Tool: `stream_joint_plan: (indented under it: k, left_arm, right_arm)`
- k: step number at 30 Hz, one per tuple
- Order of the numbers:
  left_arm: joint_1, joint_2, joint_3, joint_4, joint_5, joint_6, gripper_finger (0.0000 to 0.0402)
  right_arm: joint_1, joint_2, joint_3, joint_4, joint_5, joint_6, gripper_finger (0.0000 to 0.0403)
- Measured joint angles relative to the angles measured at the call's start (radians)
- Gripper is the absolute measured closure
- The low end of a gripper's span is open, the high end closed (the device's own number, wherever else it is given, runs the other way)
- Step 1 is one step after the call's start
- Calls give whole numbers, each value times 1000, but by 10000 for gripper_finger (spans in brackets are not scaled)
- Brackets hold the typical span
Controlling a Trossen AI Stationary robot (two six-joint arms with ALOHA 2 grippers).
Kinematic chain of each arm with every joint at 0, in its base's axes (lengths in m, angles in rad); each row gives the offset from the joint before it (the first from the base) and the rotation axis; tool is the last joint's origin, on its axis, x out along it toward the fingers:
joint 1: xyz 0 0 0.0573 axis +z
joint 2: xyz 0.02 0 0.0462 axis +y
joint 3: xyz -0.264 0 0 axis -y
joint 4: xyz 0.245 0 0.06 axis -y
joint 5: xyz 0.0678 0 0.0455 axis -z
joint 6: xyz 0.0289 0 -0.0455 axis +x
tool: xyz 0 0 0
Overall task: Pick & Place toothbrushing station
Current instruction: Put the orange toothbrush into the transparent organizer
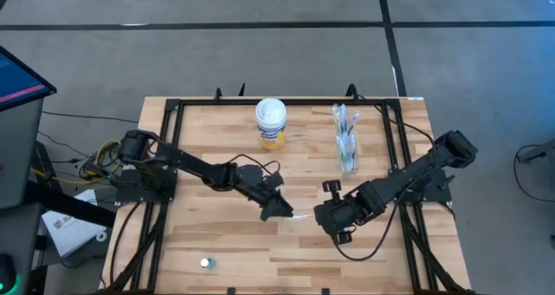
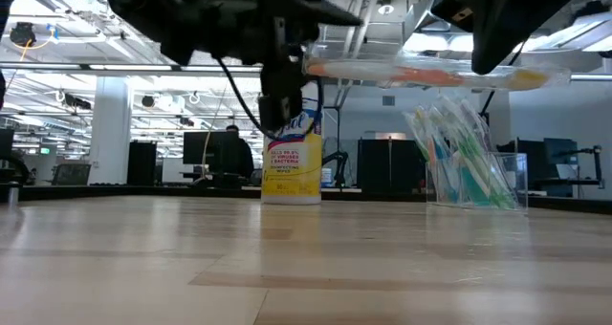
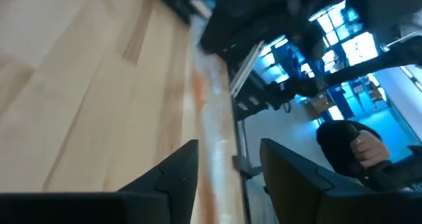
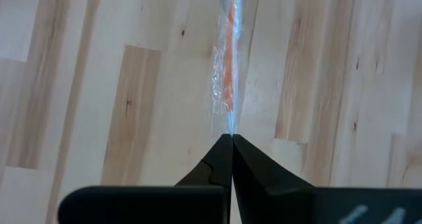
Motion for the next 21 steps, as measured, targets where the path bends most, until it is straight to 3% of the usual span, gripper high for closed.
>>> stream_joint_plan:
  k: [8, 21]
  left_arm:
    - [14, 91, 38, 3, 69, -33, 242]
    - [11, 100, 40, 34, 122, -53, 247]
  right_arm:
    - [2, 0, 0, -1, 0, -3, 403]
    - [1, 0, 0, -7, 11, -11, 403]
